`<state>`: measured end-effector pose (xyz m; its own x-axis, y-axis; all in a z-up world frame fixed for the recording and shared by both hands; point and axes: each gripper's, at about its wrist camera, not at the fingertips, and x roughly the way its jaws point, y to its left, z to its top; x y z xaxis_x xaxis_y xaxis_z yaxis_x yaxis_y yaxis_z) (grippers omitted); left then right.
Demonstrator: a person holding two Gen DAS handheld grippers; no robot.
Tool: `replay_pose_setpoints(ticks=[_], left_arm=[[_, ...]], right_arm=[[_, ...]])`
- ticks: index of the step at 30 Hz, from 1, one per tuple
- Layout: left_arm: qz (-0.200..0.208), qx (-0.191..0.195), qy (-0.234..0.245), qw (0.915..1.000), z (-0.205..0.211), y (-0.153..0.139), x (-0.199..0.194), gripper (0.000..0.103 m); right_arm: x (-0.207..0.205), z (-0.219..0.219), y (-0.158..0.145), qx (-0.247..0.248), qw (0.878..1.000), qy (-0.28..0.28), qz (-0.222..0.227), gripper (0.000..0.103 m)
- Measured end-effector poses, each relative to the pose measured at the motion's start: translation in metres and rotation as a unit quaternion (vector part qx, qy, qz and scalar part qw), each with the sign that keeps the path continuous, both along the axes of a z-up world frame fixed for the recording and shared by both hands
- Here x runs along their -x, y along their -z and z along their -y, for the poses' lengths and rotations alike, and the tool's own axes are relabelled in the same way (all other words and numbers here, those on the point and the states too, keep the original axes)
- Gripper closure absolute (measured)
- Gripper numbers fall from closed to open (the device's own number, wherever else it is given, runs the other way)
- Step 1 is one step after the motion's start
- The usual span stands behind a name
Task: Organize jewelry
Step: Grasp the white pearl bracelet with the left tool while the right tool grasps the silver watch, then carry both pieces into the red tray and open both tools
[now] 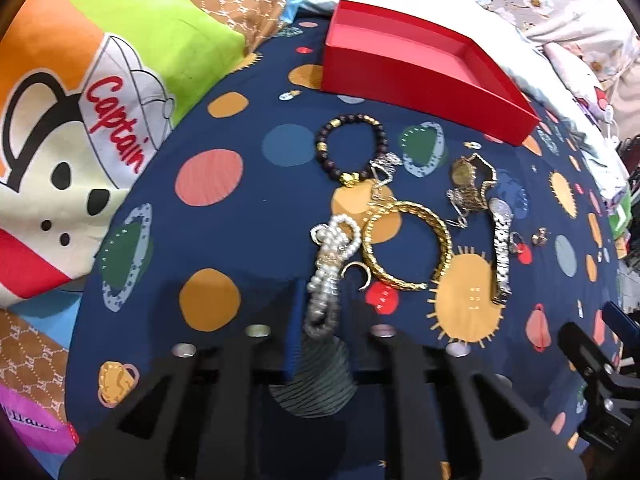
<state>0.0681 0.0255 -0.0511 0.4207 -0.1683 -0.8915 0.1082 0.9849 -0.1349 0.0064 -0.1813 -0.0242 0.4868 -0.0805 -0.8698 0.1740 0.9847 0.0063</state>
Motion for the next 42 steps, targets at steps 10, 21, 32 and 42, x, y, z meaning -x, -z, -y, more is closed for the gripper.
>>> replay_pose_setpoints(ticks=[10,21,32,42], left_arm=[[0.031,0.012,-0.020,0.9992,-0.022,-0.033,0.005,0.094],[0.053,0.023,-0.017,0.9982,-0.023,-0.053,0.001,0.094],[0.044,0.028,-0.006,0.9986,-0.014,-0.048,0.001,0.094],[0.063,0.028,0.007,0.9976,-0.004,-0.062,0.002,0.094]], right_arm=[[-0.029,-0.016,0.017,-0.067,0.997,-0.045,-0.014,0.022],[-0.054,-0.036,0.030,-0.034,0.997,-0.067,-0.018,0.060],[-0.044,-0.014,0.024,-0.073,0.995,-0.058,-0.017,0.092],[-0.026,-0.005,-0.034,-0.111,0.991,-0.069,0.035,0.093]])
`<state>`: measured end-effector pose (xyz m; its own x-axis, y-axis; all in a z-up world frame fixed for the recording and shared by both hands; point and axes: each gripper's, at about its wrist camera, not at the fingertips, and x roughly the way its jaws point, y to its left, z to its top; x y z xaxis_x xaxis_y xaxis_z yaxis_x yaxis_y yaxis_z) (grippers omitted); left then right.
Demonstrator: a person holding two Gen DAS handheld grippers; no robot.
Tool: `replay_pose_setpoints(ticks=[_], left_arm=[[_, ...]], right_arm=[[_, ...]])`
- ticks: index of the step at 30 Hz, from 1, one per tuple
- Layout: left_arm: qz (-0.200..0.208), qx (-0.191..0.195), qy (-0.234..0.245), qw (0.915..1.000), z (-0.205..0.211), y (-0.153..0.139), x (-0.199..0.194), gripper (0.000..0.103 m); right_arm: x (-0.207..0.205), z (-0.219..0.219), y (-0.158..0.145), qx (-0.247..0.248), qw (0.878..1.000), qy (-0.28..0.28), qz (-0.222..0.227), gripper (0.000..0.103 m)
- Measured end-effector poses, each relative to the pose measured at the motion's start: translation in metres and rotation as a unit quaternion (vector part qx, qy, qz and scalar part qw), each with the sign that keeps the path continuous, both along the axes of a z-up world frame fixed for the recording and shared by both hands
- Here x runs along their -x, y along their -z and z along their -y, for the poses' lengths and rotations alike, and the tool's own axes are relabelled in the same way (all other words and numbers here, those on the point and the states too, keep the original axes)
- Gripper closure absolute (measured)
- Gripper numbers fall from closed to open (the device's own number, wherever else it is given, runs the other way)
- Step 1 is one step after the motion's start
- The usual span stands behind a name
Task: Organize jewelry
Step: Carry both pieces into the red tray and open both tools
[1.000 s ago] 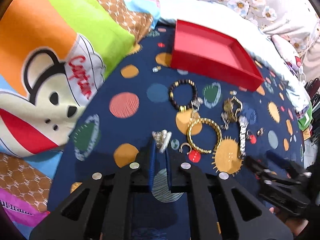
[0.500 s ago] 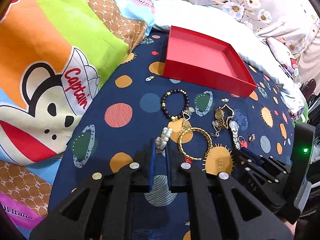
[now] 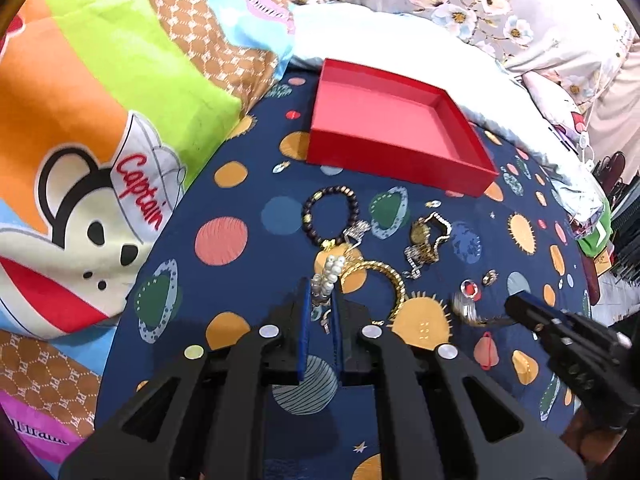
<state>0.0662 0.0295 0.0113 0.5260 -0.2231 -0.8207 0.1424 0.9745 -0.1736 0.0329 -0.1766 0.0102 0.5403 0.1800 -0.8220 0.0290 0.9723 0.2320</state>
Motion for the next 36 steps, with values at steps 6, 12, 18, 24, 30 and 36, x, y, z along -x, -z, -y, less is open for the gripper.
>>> replay_pose_setpoints(ticks=[6,12,18,24,30,36], left_arm=[[0.016,-0.001,0.016,0.9997,0.013,-0.013,-0.008,0.094],[0.033,0.004,0.031,0.9990,0.029,-0.031,-0.037,0.094],[0.055,0.015,0.050,0.9972,0.048,-0.055,-0.100,0.094],[0.091,-0.009,0.061,0.9939,0.077,-0.069,-0.181,0.094],[0.094,-0.029,0.064,0.9931,0.109,-0.059,-0.262,0.094],[0.089,-0.038,0.054,0.9938,0.125,-0.034,-0.315,0.094]], right_arm=[[-0.004,0.003,-0.033,-0.005,0.999,-0.007,0.033,0.093],[-0.033,0.014,-0.062,0.007,0.997,-0.010,0.073,0.093],[-0.102,0.033,-0.084,0.021,0.995,-0.014,0.101,0.093],[-0.197,0.048,-0.085,0.024,0.995,-0.019,0.099,0.093],[-0.286,0.067,-0.069,0.007,0.996,-0.010,0.090,0.093],[-0.334,0.073,-0.039,0.008,0.996,-0.006,0.085,0.093]])
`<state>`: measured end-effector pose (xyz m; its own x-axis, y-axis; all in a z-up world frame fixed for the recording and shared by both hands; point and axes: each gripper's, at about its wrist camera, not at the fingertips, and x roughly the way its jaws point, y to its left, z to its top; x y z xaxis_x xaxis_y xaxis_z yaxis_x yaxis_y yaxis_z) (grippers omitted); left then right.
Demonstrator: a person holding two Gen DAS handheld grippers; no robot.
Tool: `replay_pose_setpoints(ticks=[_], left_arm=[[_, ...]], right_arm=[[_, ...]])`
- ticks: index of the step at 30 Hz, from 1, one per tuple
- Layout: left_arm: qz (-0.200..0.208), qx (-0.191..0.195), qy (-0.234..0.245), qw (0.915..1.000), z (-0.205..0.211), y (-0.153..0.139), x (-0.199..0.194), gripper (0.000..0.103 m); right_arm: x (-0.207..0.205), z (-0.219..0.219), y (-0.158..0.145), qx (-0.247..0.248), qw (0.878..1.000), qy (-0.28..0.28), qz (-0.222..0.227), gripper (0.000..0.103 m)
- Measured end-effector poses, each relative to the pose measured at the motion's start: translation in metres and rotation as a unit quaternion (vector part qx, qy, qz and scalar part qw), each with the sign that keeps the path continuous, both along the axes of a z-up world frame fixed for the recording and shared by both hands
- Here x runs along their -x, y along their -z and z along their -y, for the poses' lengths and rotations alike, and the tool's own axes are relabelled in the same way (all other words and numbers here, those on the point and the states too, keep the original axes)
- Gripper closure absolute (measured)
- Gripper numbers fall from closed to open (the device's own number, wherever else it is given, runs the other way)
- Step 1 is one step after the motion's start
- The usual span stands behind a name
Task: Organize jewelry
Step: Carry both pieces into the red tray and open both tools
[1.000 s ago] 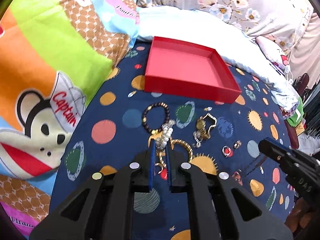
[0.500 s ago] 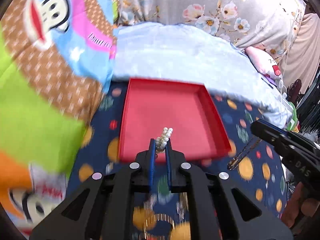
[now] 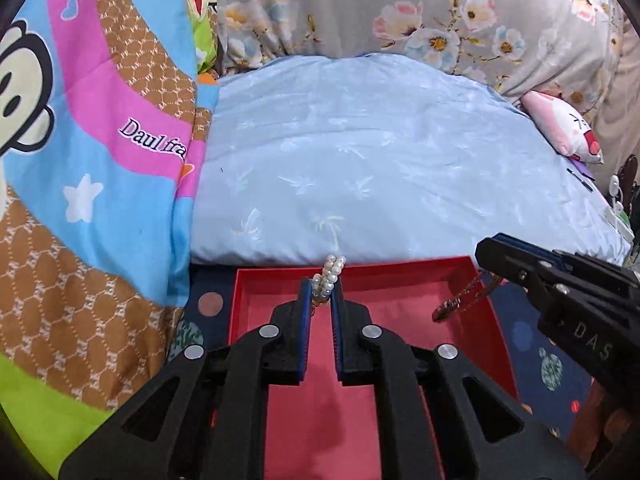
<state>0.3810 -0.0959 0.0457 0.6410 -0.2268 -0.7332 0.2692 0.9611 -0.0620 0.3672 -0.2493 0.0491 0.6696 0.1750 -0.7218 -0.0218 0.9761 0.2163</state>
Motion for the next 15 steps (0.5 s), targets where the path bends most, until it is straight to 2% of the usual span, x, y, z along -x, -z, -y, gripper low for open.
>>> replay_pose_setpoints(ticks=[6,10,11,12,14,15], left_arm=[[-0.020,-0.016,-0.012,0.9996,0.010,0.031,-0.026,0.094],[-0.013,-0.031,-0.018,0.9993,0.013,0.041,-0.027,0.092],[-0.009,-0.042,-0.022,0.9988,0.014,0.042,-0.026,0.083],[-0.006,-0.048,-0.025,0.9985,0.015,0.043,-0.025,0.067],[0.000,-0.049,-0.031,0.9983,0.015,0.042,-0.020,0.056],[0.004,-0.049,-0.032,0.9983,0.015,0.039,-0.016,0.056]], right_arm=[[-0.021,0.002,0.034,0.014,1.000,0.009,-0.021,0.093],[-0.016,0.006,0.045,0.030,0.999,0.017,-0.027,0.091],[-0.013,0.007,0.045,0.036,0.999,0.020,-0.025,0.087],[-0.011,0.008,0.045,0.038,0.999,0.022,-0.025,0.085],[-0.004,0.010,0.041,0.040,0.999,0.028,-0.019,0.071],[0.002,0.011,0.038,0.040,0.999,0.031,-0.014,0.069]])
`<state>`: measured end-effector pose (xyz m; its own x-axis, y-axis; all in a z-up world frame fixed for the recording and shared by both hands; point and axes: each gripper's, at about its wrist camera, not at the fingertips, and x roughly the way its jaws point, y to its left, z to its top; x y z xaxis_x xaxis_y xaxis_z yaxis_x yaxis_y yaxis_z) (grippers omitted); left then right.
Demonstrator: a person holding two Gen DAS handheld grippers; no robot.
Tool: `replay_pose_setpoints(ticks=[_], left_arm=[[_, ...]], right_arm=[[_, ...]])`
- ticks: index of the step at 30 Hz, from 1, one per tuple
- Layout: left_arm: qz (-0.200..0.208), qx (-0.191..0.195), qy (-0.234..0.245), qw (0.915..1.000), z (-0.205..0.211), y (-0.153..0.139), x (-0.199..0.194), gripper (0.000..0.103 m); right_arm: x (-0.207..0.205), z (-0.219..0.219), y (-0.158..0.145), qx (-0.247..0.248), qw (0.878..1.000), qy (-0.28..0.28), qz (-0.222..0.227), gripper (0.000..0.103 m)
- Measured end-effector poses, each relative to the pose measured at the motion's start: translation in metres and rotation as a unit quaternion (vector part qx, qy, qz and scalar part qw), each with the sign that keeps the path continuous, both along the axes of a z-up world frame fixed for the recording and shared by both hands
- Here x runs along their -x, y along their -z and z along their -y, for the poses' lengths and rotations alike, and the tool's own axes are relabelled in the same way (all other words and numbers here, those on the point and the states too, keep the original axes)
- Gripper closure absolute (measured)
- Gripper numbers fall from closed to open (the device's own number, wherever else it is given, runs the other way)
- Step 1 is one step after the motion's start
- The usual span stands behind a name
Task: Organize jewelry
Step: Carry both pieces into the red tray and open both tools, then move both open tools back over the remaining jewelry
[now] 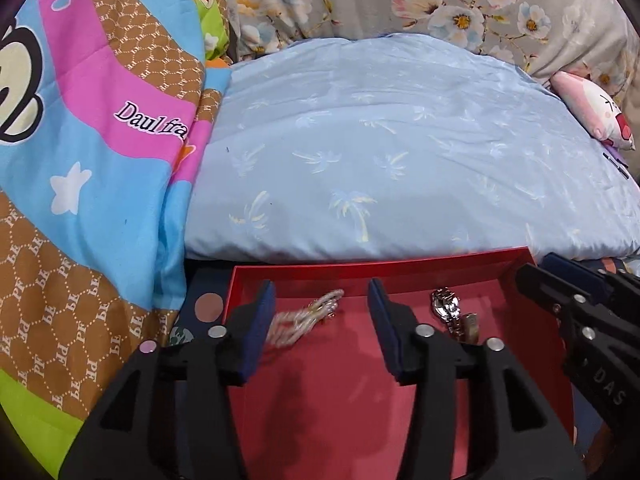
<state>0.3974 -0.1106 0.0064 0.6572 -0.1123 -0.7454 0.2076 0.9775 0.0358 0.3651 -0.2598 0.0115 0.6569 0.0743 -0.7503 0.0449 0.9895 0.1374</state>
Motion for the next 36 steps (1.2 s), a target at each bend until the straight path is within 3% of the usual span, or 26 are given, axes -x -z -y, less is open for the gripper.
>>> replay_pose_setpoints(ticks=[5,9,16,25,30,36], left_arm=[[0.017,-0.009,0.007,0.9998,-0.001,-0.019,0.034,0.054],[0.024,0.003,0.013,0.9996,-0.009,-0.036,0.073,0.047],[0.004,0.018,0.016,0.9997,-0.032,-0.041,0.154,0.047],[-0.033,0.023,-0.018,0.9990,-0.083,-0.010,0.250,0.045],[-0.059,0.021,-0.015,0.9979,-0.092,0.010,0.286,0.045],[-0.085,0.025,-0.018,0.9959,-0.102,0.032,0.311,0.045]], right_arm=[[0.047,-0.005,-0.024,0.013,1.000,-0.001,0.027,0.055],[0.093,-0.010,-0.037,0.013,0.999,-0.004,0.037,0.051],[0.189,-0.014,-0.038,0.004,0.999,0.005,0.033,0.047],[0.289,-0.025,0.005,-0.009,1.000,0.008,-0.027,0.046],[0.318,-0.039,0.030,0.000,0.998,0.013,-0.056,0.046],[0.339,-0.047,0.037,-0.007,0.998,0.017,-0.064,0.046]])
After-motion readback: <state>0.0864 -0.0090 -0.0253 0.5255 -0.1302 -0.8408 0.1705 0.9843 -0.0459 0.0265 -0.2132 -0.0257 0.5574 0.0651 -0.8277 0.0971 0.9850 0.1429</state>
